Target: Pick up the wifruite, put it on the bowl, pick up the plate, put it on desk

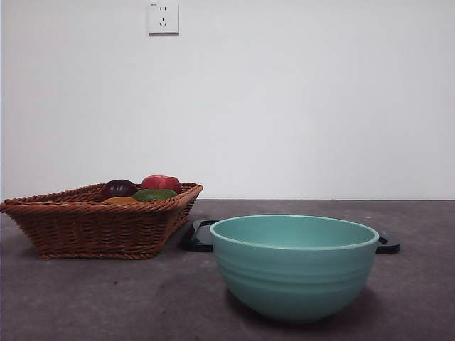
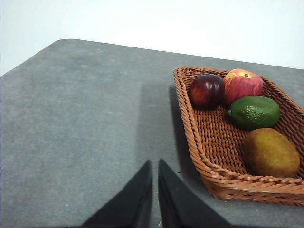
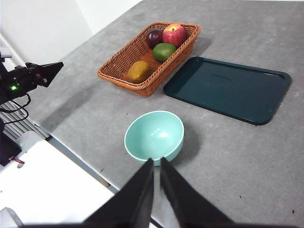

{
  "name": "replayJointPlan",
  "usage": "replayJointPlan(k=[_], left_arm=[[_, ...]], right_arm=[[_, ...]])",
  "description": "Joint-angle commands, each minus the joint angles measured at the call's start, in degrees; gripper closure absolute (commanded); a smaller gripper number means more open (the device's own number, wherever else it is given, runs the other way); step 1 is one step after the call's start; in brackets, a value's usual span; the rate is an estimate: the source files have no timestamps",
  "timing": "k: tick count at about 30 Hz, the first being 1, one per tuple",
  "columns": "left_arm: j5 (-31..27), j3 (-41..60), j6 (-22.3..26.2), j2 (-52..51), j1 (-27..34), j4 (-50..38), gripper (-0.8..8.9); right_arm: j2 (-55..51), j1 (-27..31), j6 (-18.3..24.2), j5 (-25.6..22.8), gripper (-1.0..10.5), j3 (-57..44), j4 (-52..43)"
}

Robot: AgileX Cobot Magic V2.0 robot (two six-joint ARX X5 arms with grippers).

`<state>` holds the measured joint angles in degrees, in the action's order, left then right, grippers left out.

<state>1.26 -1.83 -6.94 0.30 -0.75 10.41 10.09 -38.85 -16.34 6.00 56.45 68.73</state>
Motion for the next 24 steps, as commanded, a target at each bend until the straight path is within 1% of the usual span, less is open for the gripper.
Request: replayJointPlan(k=[1,2,4,6,7,8,9,10,12,14,16,18,20,24], left_arm=[[-0.22,1.18,-0.02,-0.11,0.11,0.31,7.94],[-0.22,1.18,-0.02,-0.11,0.11,0.31,7.94],[-0.22,1.18,-0.02,-0.11,0.11,0.31,7.94],[-0.22,1.18,-0.02,-0.11,0.11,0.31,7.94],[-0.22,1.18,-0.02,-0.11,0.11,0.31,7.94],[-0.22,1.18,-0.02,-0.11,0.11,0.31,7.94],[-0.22,1.18,-0.02,-0.11,0.11,0.31,7.94],[-0.22,1.18,-0.02,-0.11,0.11,0.31,7.94],[-0.22,1.16,-0.02,-0.11,0.11,0.31,7.94],[-0.22,1.16,-0.02,-0.11,0.11,0.31,7.94],[-0.2,1.16,-0.02,-0.11,0.11,0.31,7.94],[-0.22,1.16,-0.02,-0.11,0.11,0.31,7.94],[-0.2,1.16,-0.02,-0.11,0.11,0.31,7.94],[-0.2,1.16,-0.02,-0.11,0.11,0.31,7.94]], right_arm=[[-0.13,-0.07,0.33,-0.07,9.3,0.09,-1.36],[-0.2,0.81,0.31,0.0,9.3,-0.26,-1.57],[-0.26,4.31,0.31,0.11,9.3,-1.36,-2.47],[-0.28,9.35,0.35,-0.04,9.3,-2.93,-3.32],[-0.31,12.61,1.11,-0.24,9.3,-4.0,-3.41],[-0.33,15.43,3.72,-0.96,9.3,-5.25,-4.0],[-0.66,18.78,6.8,-2.67,9.3,-7.08,-5.53],[-1.07,22.01,8.39,-4.2,9.3,-9.38,-7.93],[-2.58,27.82,9.57,-6.1,9.3,-14.67,-14.86],[-4.79,33.27,8.96,-5.64,9.3,-19.76,-26.25],[-7.34,38.12,7.91,-4.24,9.3,-24.72,-35.36],[-9.51,41.53,8.28,-4.46,9.3,-28.3,-39.58],[-9.84,44.06,9.86,-5.27,9.3,-31.45,-41.46],[-9.84,46.12,12.15,-7.93,9.3,-38.77,-43.12]])
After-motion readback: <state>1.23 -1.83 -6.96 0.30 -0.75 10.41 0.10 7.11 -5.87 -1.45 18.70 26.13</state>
